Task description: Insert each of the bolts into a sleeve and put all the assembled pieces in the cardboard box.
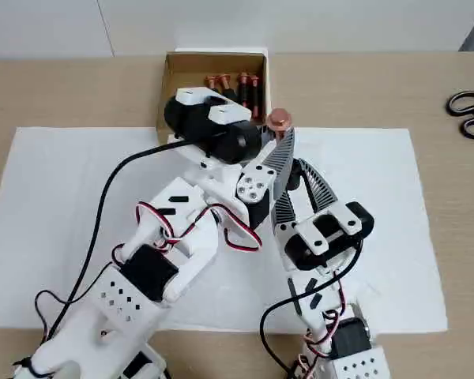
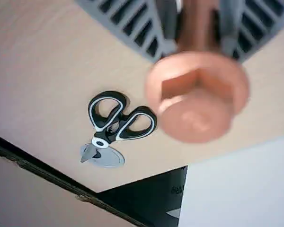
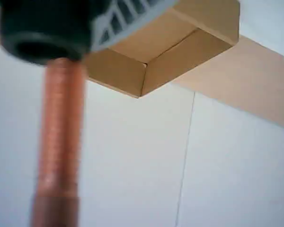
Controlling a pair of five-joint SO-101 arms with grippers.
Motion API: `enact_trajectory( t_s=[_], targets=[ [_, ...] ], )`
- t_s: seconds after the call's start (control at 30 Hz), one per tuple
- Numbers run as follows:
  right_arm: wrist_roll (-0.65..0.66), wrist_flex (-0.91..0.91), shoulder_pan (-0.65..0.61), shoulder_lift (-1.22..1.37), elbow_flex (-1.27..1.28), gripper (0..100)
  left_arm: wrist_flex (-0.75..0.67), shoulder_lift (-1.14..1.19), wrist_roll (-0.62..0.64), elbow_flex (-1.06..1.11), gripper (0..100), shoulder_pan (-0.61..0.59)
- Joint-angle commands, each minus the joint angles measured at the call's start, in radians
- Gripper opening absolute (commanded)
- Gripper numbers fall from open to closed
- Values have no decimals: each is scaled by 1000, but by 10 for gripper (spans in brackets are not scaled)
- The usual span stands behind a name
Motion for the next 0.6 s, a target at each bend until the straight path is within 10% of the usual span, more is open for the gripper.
enact_trajectory(
  t_s=[0.0,0.57],
  targets=[
    [-11,-22,-2,-13,6,5,2,-23,0,-30,6,11],
    [-11,-22,-2,-12,6,5,-38,-20,0,58,6,60]
  ],
)
